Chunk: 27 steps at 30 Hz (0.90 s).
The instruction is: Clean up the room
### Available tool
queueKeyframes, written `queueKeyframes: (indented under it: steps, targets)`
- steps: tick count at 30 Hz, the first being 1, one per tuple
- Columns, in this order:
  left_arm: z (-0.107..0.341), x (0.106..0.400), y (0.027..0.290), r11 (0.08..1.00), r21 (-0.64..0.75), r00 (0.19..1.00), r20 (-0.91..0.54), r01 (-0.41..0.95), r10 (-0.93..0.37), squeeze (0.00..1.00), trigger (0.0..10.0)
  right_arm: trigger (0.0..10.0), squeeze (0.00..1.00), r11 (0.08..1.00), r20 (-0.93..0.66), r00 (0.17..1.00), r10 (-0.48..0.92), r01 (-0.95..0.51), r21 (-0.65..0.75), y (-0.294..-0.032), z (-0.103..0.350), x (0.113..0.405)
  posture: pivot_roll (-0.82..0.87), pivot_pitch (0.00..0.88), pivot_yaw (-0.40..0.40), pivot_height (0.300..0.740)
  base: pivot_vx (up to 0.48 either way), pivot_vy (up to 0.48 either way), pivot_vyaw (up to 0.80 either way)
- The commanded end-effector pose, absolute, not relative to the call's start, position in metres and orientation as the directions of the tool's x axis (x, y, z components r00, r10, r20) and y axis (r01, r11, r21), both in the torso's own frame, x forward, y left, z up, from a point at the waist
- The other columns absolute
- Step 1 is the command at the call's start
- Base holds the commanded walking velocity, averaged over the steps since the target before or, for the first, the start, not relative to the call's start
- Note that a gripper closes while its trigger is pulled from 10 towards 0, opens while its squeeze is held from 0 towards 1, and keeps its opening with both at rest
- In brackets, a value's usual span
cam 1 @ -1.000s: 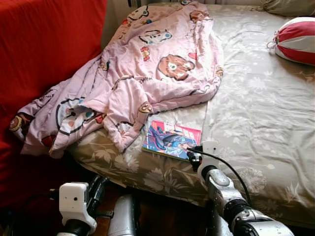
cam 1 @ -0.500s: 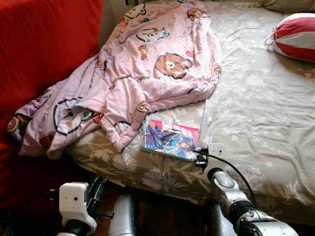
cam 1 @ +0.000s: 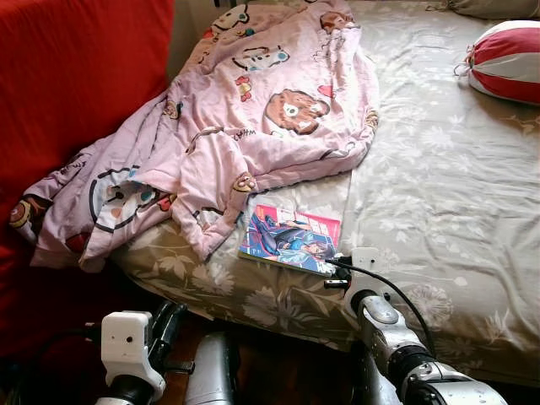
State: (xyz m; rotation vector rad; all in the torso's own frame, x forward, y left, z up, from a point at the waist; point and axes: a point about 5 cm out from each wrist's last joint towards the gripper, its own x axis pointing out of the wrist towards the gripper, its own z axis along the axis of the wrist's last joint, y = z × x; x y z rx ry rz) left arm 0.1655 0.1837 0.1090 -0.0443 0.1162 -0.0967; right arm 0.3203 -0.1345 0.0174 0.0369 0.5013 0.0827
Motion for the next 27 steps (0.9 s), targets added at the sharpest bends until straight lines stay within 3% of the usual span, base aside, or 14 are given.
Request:
queueKeyframes:
  steps: [1, 11, 20, 27]
  targets:
    - [0.108, 0.163, 0.187, 0.995, -0.041, 0.987, -0.131, 0.088, -0.092, 0.00, 10.0, 0.0, 0.00, 0.995, -0.499, 0.861, 0.100, -0.073, 0.073, -0.131, 0.012, 0.316, 0.28, 0.196, 0.064, 0.578, 0.000, 0.000, 0.00]
    - [0.100, 0.176, 0.194, 0.997, -0.017, 0.988, -0.133, 0.075, -0.077, 0.00, 10.0, 0.0, 0.00, 0.996, -0.482, 0.872, 0.081, -0.051, 0.076, -0.135, 0.017, 0.321, 0.26, 0.146, 0.064, 0.578, 0.000, 0.000, 0.00]
    - [0.088, 0.207, 0.211, 1.000, -0.011, 0.995, -0.098, 0.007, -0.008, 0.00, 10.0, 0.0, 0.00, 0.995, -0.333, 0.943, -0.001, 0.033, 0.091, -0.162, 0.037, 0.331, 0.19, 0.004, 0.050, 0.578, 0.000, 0.000, 0.00]
    - [0.075, 0.220, 0.211, 0.999, -0.032, 0.995, -0.101, -0.012, 0.008, 0.00, 10.0, 0.0, 0.00, 0.991, -0.232, 0.970, -0.069, 0.094, 0.096, -0.189, 0.028, 0.306, 0.13, 0.000, 0.053, 0.578, 0.000, 0.000, 0.00]
